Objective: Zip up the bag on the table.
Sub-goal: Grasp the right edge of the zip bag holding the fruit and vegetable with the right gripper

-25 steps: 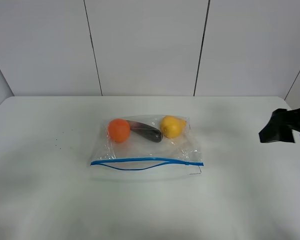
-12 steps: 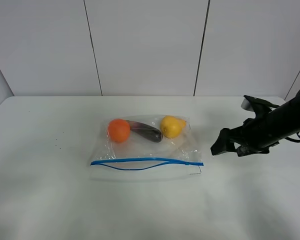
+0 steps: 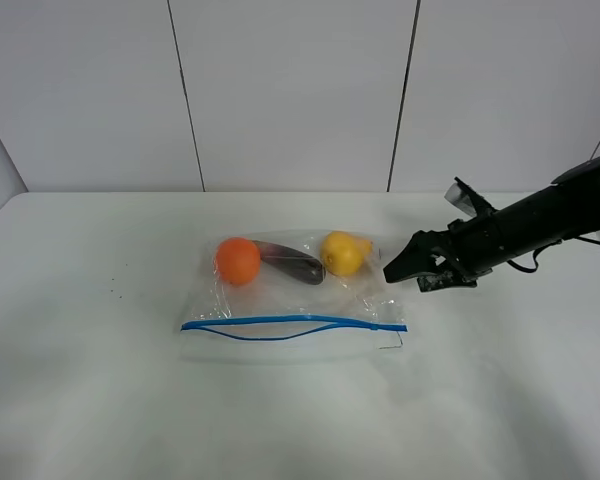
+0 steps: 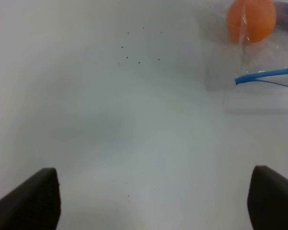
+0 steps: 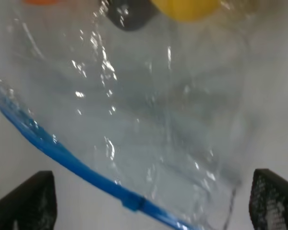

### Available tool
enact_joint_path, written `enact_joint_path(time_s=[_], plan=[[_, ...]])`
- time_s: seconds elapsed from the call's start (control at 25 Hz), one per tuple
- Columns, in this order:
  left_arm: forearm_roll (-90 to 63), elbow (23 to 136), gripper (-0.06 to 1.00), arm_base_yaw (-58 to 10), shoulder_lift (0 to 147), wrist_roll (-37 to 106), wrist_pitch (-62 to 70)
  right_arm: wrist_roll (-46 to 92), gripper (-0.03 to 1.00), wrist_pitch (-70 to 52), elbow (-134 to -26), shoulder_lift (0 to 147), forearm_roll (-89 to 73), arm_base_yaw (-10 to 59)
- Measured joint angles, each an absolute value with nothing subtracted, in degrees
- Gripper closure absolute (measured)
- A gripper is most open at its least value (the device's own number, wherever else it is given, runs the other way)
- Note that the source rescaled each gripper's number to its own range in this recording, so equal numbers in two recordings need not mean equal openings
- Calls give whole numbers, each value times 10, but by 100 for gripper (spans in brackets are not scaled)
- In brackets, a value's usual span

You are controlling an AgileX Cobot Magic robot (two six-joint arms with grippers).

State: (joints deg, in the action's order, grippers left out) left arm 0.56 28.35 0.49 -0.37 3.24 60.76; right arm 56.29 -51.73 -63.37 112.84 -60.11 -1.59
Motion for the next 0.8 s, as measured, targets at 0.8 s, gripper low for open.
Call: enact_joint_path(time_s=[0.8], plan=[[6, 284, -6, 5, -4, 32, 607, 641, 7, -621, -674, 1276, -670, -16]])
